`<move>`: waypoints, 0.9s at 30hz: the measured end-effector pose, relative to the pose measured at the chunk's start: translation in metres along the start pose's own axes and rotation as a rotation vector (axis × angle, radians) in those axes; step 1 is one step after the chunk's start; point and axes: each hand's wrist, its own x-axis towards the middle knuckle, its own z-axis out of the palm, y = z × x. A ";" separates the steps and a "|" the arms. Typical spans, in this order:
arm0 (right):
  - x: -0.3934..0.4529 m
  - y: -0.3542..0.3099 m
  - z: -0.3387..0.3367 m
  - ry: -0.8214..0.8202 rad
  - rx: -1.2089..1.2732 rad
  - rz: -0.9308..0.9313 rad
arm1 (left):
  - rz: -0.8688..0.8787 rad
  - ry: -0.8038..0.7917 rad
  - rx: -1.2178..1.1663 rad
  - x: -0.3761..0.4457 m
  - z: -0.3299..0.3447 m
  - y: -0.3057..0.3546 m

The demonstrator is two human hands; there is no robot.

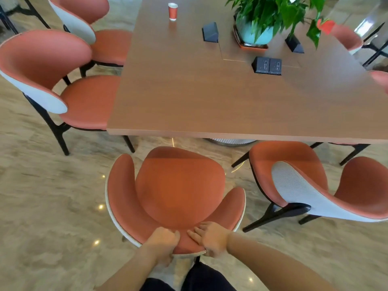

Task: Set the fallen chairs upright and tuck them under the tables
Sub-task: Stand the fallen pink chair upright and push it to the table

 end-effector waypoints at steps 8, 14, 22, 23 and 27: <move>0.002 0.024 0.007 -0.016 -0.085 -0.046 | -0.127 0.001 -0.015 0.016 -0.011 0.007; -0.010 0.065 0.010 -0.039 -0.103 -0.127 | -0.157 0.034 -0.065 0.041 -0.021 0.028; -0.036 0.119 0.028 -0.097 -0.185 -0.128 | -0.214 0.053 -0.136 0.093 -0.031 0.064; -0.038 0.126 0.031 -0.094 -0.184 -0.119 | -0.231 0.069 -0.153 0.100 -0.030 0.067; -0.049 0.149 0.034 -0.113 -0.153 -0.084 | -0.218 0.172 -0.216 0.120 -0.037 0.073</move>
